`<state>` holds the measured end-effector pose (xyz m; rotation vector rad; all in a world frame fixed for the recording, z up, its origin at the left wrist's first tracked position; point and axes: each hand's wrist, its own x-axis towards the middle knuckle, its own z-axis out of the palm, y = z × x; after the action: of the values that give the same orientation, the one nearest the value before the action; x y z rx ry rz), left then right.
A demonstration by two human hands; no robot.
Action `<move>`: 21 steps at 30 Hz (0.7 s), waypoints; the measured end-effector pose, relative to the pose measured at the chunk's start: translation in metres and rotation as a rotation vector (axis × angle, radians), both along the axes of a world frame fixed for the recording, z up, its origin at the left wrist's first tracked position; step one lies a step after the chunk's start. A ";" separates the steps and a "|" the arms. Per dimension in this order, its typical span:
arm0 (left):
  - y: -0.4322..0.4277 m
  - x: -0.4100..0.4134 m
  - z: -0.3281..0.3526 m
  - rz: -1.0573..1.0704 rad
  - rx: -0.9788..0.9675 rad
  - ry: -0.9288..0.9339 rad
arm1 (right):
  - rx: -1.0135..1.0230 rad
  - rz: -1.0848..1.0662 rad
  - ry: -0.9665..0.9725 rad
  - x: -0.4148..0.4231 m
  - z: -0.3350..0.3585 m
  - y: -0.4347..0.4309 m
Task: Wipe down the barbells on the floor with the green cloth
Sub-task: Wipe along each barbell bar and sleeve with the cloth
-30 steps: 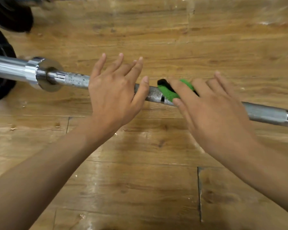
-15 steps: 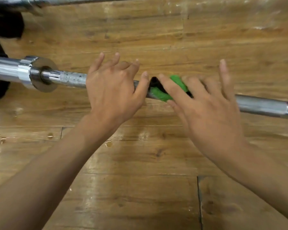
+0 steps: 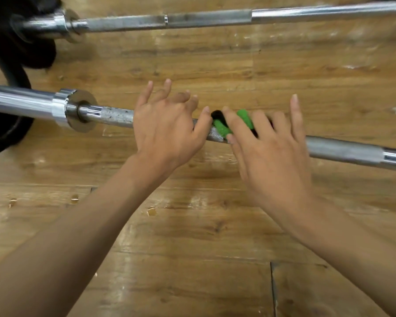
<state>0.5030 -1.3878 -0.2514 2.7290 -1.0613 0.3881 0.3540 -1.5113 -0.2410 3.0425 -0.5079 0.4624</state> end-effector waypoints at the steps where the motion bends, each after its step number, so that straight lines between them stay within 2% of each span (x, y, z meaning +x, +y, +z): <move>1: -0.002 0.002 0.002 0.001 0.014 0.025 | -0.019 0.008 0.010 -0.003 -0.001 -0.005; 3: -0.006 0.006 0.006 0.007 0.051 0.073 | -0.038 -0.012 -0.017 -0.025 -0.003 -0.029; 6: -0.014 0.014 0.007 0.037 0.103 0.084 | -0.025 -0.154 -0.031 -0.062 -0.002 -0.072; 9: -0.023 0.020 0.009 0.053 0.126 0.090 | 0.009 -0.260 -0.053 -0.064 -0.004 -0.077; 16: -0.038 0.033 0.013 0.069 0.165 0.127 | -0.018 -0.043 -0.111 0.034 -0.008 -0.024; 19: -0.038 0.038 0.010 0.057 0.132 0.108 | -0.079 0.026 -0.105 0.024 -0.012 -0.045; 21: -0.038 0.040 0.008 0.053 0.096 0.095 | -0.109 -0.018 -0.118 -0.003 -0.014 -0.072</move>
<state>0.5425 -1.4255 -0.2434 2.8327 -1.0101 0.2185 0.3507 -1.5832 -0.2546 2.9166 -0.4970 0.6490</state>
